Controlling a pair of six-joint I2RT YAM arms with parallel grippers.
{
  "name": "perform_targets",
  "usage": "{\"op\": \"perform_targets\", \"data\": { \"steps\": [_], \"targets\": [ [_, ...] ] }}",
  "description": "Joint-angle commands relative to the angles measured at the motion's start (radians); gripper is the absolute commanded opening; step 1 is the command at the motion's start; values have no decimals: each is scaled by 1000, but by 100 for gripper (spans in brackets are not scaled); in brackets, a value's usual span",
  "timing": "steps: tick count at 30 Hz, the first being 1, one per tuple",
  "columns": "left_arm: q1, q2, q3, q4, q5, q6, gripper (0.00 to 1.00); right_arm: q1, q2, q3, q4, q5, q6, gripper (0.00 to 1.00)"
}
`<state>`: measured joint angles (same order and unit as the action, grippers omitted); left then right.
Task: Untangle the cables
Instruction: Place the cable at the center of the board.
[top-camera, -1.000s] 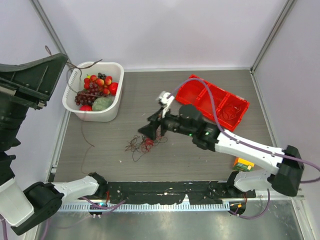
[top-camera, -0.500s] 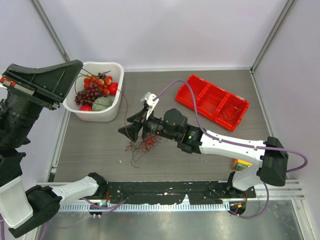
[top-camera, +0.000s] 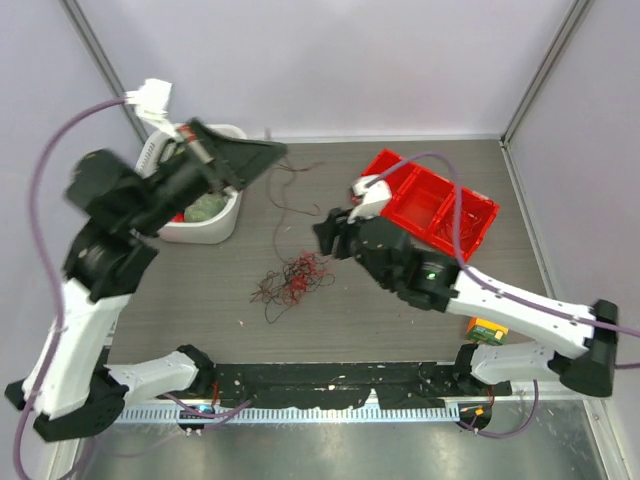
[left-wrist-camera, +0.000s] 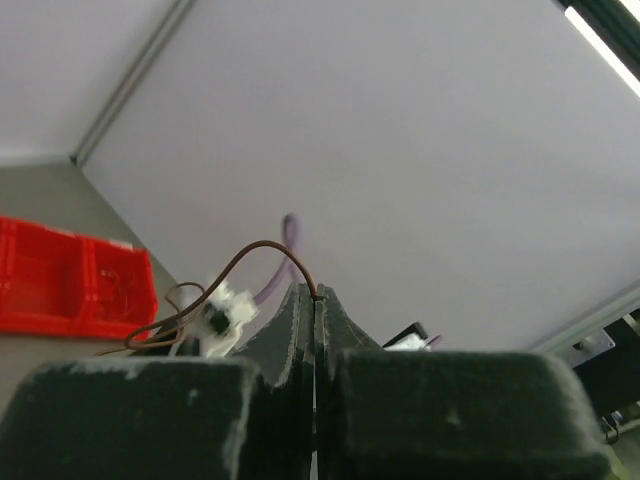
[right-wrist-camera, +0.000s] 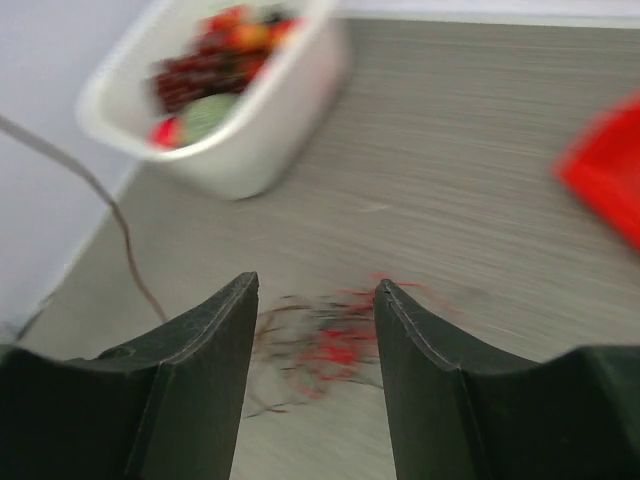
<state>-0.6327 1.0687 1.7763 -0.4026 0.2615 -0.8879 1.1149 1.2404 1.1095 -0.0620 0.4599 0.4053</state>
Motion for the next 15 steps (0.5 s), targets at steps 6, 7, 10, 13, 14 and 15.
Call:
{"op": "perform_targets", "data": {
  "steps": [6, 7, 10, 13, 14, 15],
  "targets": [
    [-94, 135, -155, 265, 143, -120, 0, -127, -425, -89, -639, 534, 194, 57],
    [-110, 152, -155, 269, 143, -120, 0, -128, -456, -100, -656, 531, 204, 57],
    [-151, 188, -182, 287, 128, -118, 0, -127, -561, -120, -668, 508, 228, 57],
    [-173, 198, -251, 314, 104, -118, 0, -127, -584, -113, -700, 514, 250, 57],
    [-174, 204, -290, 320, 94, -121, 0, -127, -581, -109, -705, 505, 250, 57],
    [-180, 209, -322, 332, 87, -128, 0, -125, -576, -106, -705, 496, 245, 57]
  ]
}}
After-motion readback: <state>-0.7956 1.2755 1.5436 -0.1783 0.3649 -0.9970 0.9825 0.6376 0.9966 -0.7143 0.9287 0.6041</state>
